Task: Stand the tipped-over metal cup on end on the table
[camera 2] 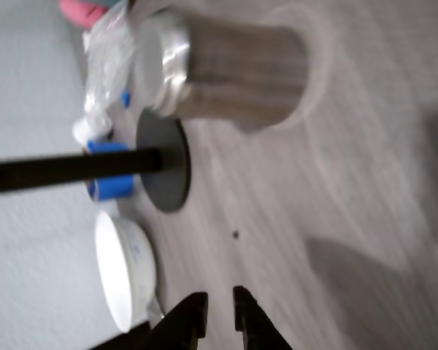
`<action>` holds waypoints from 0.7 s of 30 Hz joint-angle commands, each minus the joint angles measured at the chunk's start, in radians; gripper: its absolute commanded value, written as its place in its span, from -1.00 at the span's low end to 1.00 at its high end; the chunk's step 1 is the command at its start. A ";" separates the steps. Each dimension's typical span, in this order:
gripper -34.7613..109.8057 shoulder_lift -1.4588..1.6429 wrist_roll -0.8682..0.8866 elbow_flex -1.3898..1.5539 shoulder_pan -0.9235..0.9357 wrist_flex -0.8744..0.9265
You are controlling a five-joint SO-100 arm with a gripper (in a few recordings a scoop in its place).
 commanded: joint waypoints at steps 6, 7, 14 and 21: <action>-0.52 0.077 0.179 0.129 -0.021 0.158; -0.52 0.077 0.209 0.129 -0.018 0.167; -0.52 0.077 0.232 0.130 -0.043 0.225; -0.52 0.077 0.232 0.130 -0.040 0.247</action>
